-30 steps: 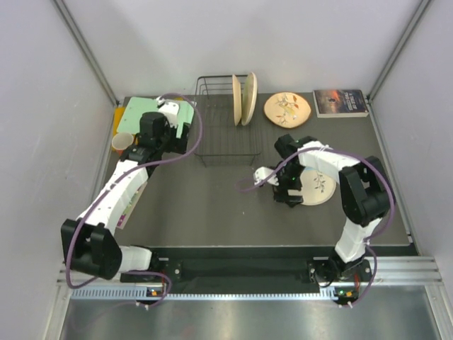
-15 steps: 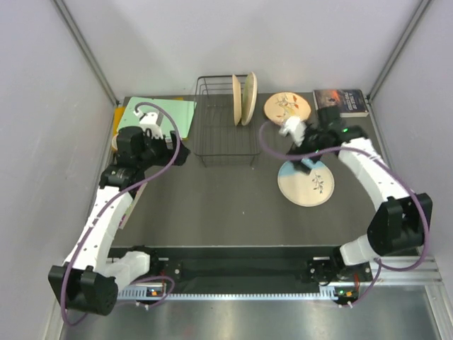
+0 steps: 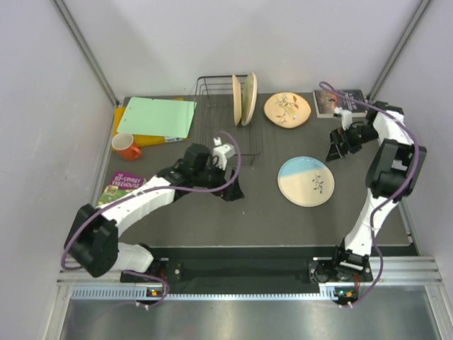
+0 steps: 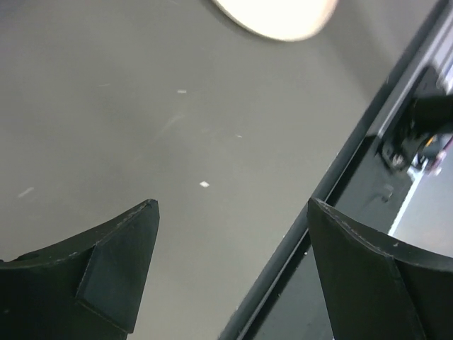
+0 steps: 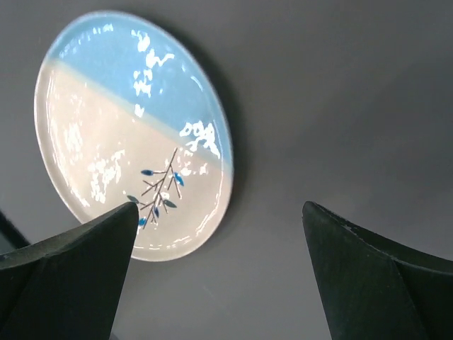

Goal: Load the plates into the dish rack

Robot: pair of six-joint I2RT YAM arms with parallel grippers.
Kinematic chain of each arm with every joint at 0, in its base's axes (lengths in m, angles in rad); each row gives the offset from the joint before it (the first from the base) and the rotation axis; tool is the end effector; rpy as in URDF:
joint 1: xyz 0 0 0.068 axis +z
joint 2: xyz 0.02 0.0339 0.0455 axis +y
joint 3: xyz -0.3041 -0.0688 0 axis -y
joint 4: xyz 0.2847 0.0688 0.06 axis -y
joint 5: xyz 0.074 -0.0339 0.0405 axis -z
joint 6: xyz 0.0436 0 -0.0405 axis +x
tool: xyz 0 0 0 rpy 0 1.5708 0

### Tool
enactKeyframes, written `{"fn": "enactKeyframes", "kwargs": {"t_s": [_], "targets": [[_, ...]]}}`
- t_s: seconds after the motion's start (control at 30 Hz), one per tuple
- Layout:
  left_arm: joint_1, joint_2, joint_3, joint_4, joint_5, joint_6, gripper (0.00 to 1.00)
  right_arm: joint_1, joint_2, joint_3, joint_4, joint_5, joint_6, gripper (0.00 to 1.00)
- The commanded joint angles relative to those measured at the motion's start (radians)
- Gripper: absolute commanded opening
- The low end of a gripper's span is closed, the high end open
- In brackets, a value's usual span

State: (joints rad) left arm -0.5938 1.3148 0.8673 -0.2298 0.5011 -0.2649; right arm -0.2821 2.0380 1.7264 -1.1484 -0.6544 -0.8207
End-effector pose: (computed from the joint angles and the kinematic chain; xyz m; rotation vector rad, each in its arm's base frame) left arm 0.2478 -0.1925 0.2682 0.6643 2.2555 -1.0085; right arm 0.4476 -0.1021 0.2469 -0.7460 2.5173 0.6826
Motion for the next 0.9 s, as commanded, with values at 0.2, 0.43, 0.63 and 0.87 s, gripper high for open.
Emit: {"fn": "enactKeyframes", "kwargs": {"t_s": [0.2, 0.43, 0.63, 0.87], "targets": [[-0.19, 0.294, 0.075, 0.329, -0.056, 0.145, 0.83, 0.004, 0.267, 0.193, -0.313, -0.106, -0.248, 1.0], [-0.234, 0.521, 0.163, 0.452, -0.059, 0.073, 0.8, 0.015, 0.306, 0.066, -0.317, -0.033, -0.311, 1.0], [-0.268, 0.649, 0.243, 0.497, -0.047, -0.016, 0.78, 0.02, 0.327, -0.07, -0.32, 0.041, -0.373, 1.0], [-0.287, 0.773, 0.344, 0.524, -0.033, -0.091, 0.77, 0.044, 0.347, -0.073, -0.323, 0.061, -0.38, 1.0]]}}
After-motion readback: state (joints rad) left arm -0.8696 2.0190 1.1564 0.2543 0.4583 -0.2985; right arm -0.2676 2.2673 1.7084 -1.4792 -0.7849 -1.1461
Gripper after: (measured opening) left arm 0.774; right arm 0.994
